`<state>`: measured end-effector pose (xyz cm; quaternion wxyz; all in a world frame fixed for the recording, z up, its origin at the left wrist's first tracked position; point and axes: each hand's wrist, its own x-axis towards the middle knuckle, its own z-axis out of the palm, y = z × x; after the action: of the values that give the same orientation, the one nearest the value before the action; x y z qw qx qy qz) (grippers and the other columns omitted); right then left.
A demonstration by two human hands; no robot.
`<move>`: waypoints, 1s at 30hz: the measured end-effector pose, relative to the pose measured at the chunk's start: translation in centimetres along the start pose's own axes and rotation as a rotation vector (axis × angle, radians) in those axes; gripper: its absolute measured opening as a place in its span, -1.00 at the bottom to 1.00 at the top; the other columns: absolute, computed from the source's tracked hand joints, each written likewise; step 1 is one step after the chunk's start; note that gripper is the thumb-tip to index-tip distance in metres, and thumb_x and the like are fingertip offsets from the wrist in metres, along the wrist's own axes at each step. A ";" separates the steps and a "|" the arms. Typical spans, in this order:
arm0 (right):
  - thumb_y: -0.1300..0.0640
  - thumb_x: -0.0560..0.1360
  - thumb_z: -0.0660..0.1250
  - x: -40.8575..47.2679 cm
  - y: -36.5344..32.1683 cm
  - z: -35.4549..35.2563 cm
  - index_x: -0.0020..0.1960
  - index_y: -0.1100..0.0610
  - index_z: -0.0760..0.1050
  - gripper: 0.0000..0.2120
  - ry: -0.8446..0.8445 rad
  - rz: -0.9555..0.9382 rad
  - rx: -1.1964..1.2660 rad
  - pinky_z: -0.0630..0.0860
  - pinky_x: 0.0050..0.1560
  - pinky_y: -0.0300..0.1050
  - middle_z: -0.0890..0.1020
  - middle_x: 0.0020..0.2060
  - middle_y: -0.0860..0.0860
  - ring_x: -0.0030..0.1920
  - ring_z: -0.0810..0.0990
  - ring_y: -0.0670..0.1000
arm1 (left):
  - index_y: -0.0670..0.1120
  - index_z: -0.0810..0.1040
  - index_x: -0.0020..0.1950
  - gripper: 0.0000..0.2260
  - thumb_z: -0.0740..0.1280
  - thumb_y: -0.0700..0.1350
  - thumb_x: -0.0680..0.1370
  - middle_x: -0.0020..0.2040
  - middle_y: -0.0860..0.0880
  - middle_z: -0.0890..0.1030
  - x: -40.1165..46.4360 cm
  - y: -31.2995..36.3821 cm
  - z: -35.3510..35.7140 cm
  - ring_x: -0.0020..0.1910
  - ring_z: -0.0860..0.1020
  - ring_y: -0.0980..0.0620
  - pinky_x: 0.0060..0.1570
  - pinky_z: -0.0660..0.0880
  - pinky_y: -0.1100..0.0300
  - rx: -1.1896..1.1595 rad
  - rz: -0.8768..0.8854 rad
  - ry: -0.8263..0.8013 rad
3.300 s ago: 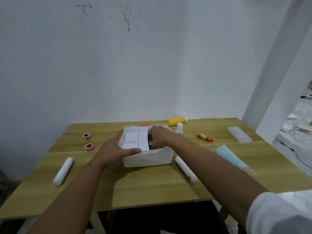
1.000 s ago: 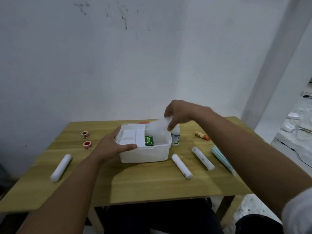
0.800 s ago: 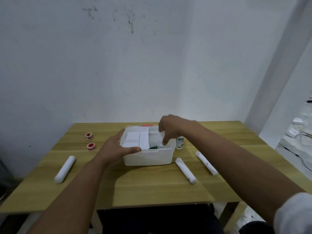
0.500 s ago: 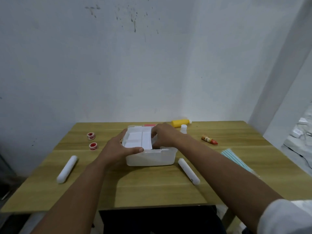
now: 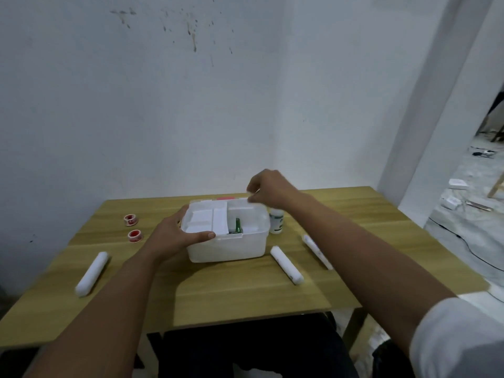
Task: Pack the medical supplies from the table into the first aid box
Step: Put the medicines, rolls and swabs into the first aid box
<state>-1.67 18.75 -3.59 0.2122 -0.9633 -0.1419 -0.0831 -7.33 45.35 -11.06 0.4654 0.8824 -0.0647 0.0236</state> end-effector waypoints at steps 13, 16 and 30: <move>-0.18 0.25 0.65 -9.3 11.8 -4.3 0.33 0.16 0.48 -0.21 -0.449 0.773 -0.514 0.59 0.17 0.05 0.61 0.22 0.09 0.17 0.62 0.15 | 0.49 0.30 0.13 -0.30 0.47 0.48 0.05 0.22 0.18 0.46 -0.8 0.6 -0.3 0.16 0.44 0.03 -0.09 0.46 0.17 -0.031 0.047 -0.032; -0.14 0.31 0.63 -10.6 12.0 -3.5 0.45 0.15 0.40 -0.16 -0.539 0.835 -0.573 0.57 0.15 -0.02 0.57 0.32 0.07 0.25 0.60 0.13 | 0.49 0.35 0.11 -0.40 0.53 0.38 0.16 0.15 0.23 0.52 -0.8 0.6 -0.3 0.18 0.50 0.01 -0.02 0.54 0.10 -0.037 0.050 -0.029; -0.12 0.52 0.45 -4.6 -2.3 -9.4 0.39 0.01 0.51 -0.52 -0.253 0.203 -0.151 0.70 -0.02 0.10 0.57 0.12 0.04 0.00 0.59 0.08 | 0.51 0.29 0.10 -0.36 0.51 0.41 0.12 0.20 0.17 0.46 -0.7 0.7 -0.3 0.16 0.43 0.05 -0.17 0.44 0.27 -0.038 0.016 -0.030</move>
<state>-7.69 15.54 4.68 0.1272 -0.9886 -0.0626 0.0500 -8.10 45.27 -10.35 0.4807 0.8732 -0.0793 0.0129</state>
